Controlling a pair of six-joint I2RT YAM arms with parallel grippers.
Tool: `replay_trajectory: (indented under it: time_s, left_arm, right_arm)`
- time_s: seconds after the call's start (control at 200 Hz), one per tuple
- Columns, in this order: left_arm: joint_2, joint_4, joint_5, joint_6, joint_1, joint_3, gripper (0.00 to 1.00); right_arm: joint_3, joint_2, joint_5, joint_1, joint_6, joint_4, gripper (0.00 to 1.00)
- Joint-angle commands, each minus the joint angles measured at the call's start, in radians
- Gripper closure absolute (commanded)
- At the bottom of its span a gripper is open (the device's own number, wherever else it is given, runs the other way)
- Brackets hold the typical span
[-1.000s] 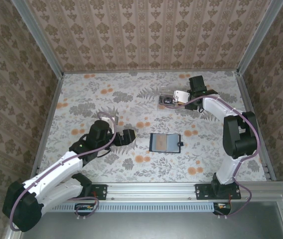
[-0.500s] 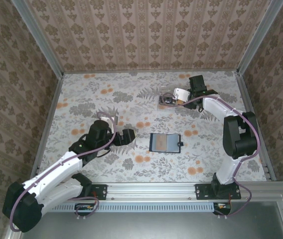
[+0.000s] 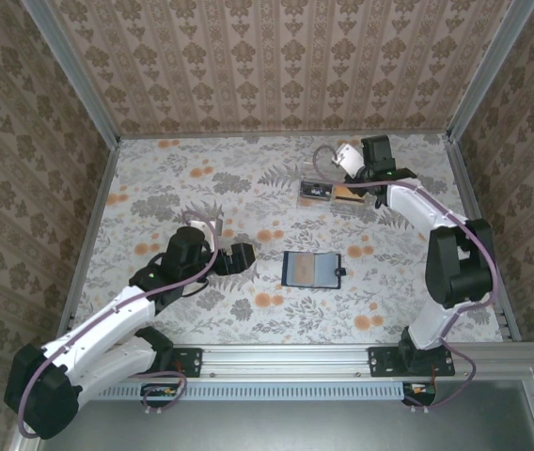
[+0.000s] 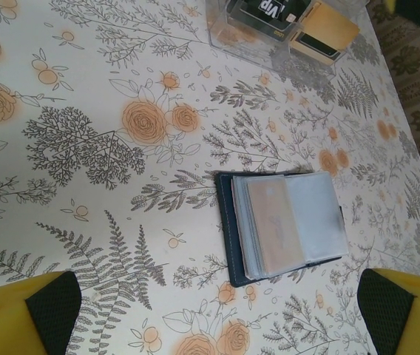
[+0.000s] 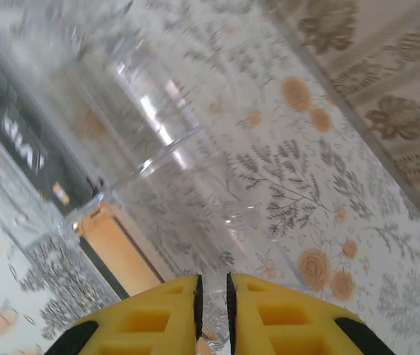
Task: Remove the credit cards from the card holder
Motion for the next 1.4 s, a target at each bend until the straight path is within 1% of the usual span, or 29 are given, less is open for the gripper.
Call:
replay_trajectory:
  time_s: [0.0,0.175,0.23,0.355,0.46,0.515,0.55,0.665,0.77,0.875,0.97,1.065,1.105,1.225,1.26,1.39]
  left_arm:
    - [0.028,0.021,0.040,0.009,0.005,0.024,0.00]
    - [0.112,0.058,0.093,-0.003,0.005,0.041,0.00]
    - [0.142,0.078,0.112,-0.013,0.001,0.047,0.00]
    - [0.224,0.125,0.138,-0.038,-0.026,0.072,0.11]
    - [0.307,0.156,0.139,-0.057,-0.076,0.113,0.25]
    - [0.349,0.177,0.136,-0.071,-0.103,0.134,0.30]
    - [0.379,0.188,0.132,-0.080,-0.117,0.145,0.35]
    - [0.462,0.209,0.110,-0.102,-0.163,0.189,0.43]
    - [0.522,0.217,0.091,-0.119,-0.195,0.220,0.45]
    - [0.570,0.217,0.083,-0.125,-0.216,0.248,0.46]
    - [0.612,0.226,0.087,-0.137,-0.225,0.267,0.46]
    - [0.652,0.248,0.105,-0.154,-0.231,0.279,0.47]
    - [0.665,0.260,0.116,-0.159,-0.232,0.282,0.50]
    - [0.707,0.290,0.140,-0.177,-0.233,0.291,0.51]
    - [0.717,0.296,0.146,-0.179,-0.233,0.294,0.53]
    - [0.755,0.307,0.163,-0.188,-0.235,0.306,0.54]
  right_arm:
    - [-0.024,-0.138,-0.002,0.007,0.379,0.015,0.79]
    - [-0.141,-0.302,-0.036,0.040,0.730,-0.093,0.79]
    - [-0.198,-0.388,-0.044,0.053,0.822,-0.125,0.79]
    - [-0.373,-0.540,-0.056,0.107,0.975,-0.144,0.80]
    - [-0.527,-0.651,-0.046,0.181,1.061,-0.131,0.81]
    - [-0.592,-0.686,-0.034,0.229,1.101,-0.121,0.82]
    - [-0.622,-0.699,-0.032,0.255,1.119,-0.120,0.82]
    - [-0.687,-0.686,-0.041,0.302,1.178,-0.125,0.82]
    - [-0.728,-0.645,-0.052,0.328,1.193,-0.084,0.82]
    - [-0.733,-0.590,-0.072,0.340,1.185,-0.055,0.81]
    - [-0.731,-0.538,-0.096,0.347,1.179,-0.033,0.80]
    - [-0.721,-0.492,-0.094,0.353,1.173,-0.032,0.81]
    - [-0.719,-0.476,-0.092,0.355,1.172,-0.033,0.81]
    - [-0.725,-0.438,-0.085,0.362,1.172,-0.024,0.81]
    - [-0.725,-0.428,-0.082,0.364,1.177,-0.025,0.81]
    - [-0.717,-0.412,-0.069,0.373,1.184,-0.033,0.81]
